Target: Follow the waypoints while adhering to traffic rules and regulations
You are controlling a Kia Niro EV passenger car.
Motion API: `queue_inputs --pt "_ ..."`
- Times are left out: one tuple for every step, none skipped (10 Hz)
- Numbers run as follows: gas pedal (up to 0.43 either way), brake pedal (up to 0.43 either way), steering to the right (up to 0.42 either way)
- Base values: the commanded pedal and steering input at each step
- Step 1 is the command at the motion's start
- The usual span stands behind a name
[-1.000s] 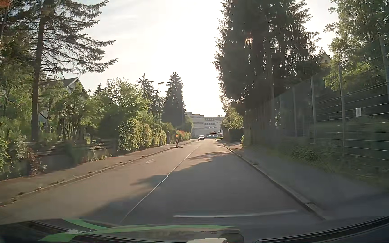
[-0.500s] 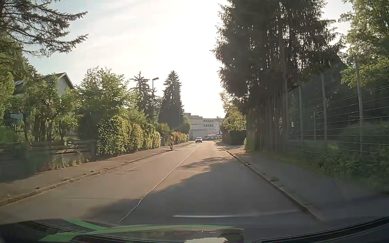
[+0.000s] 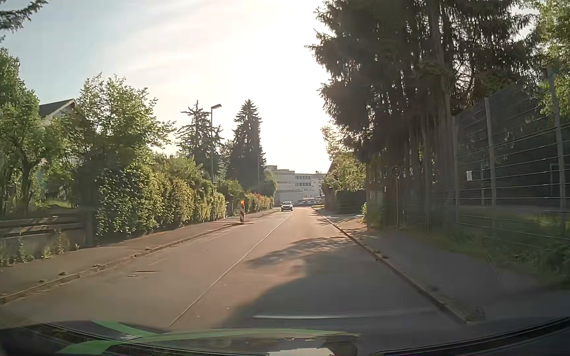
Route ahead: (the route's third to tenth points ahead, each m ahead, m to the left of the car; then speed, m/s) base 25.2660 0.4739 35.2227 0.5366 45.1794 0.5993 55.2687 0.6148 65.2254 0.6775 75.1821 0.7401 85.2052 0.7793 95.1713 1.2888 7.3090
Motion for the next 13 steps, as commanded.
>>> queue_inputs --pt "0.008 0.0 0.0" --pt "0.008 0.0 0.0" --pt "0.008 0.0 -0.002" --pt "0.008 0.0 -0.005" --pt "0.008 0.0 -0.006" --pt "0.008 0.0 -0.006" --pt "0.02 0.0 -0.006" --pt "0.02 0.0 -0.004" --pt "0.028 0.0 -0.003" --pt "0.028 0.0 -0.003" --pt "0.028 0.0 -0.002" --pt "0.028 0.0 -0.003" --pt "0.028 0.0 -0.002"
